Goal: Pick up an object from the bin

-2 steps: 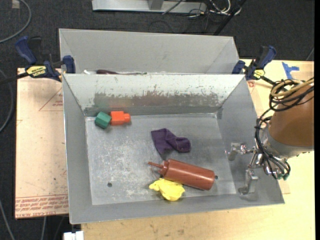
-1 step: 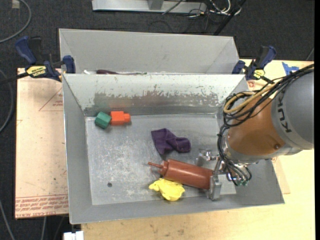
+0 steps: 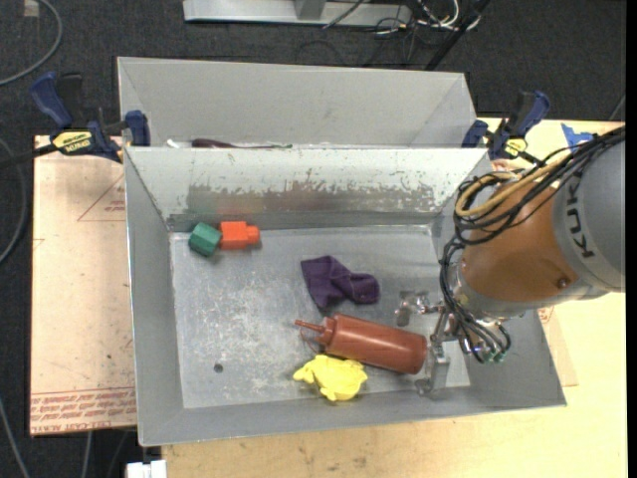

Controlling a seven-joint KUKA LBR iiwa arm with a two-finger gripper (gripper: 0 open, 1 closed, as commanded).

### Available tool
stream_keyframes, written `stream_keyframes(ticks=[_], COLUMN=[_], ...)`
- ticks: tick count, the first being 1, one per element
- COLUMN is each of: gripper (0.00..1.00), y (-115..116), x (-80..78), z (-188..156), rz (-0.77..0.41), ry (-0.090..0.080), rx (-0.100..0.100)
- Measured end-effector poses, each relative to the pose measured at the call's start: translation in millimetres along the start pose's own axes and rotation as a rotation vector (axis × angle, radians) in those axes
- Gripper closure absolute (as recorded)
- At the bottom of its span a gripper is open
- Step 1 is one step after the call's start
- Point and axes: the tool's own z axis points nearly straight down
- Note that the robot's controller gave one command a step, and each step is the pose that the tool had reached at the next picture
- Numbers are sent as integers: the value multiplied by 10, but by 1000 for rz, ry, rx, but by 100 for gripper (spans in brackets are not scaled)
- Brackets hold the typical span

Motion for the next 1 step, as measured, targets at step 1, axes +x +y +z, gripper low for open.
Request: stream_keyframes(ticks=[1], gripper=[0], y=[520], x=[88], z=[-75], rz=[27], ry=[0], rx=[-2])
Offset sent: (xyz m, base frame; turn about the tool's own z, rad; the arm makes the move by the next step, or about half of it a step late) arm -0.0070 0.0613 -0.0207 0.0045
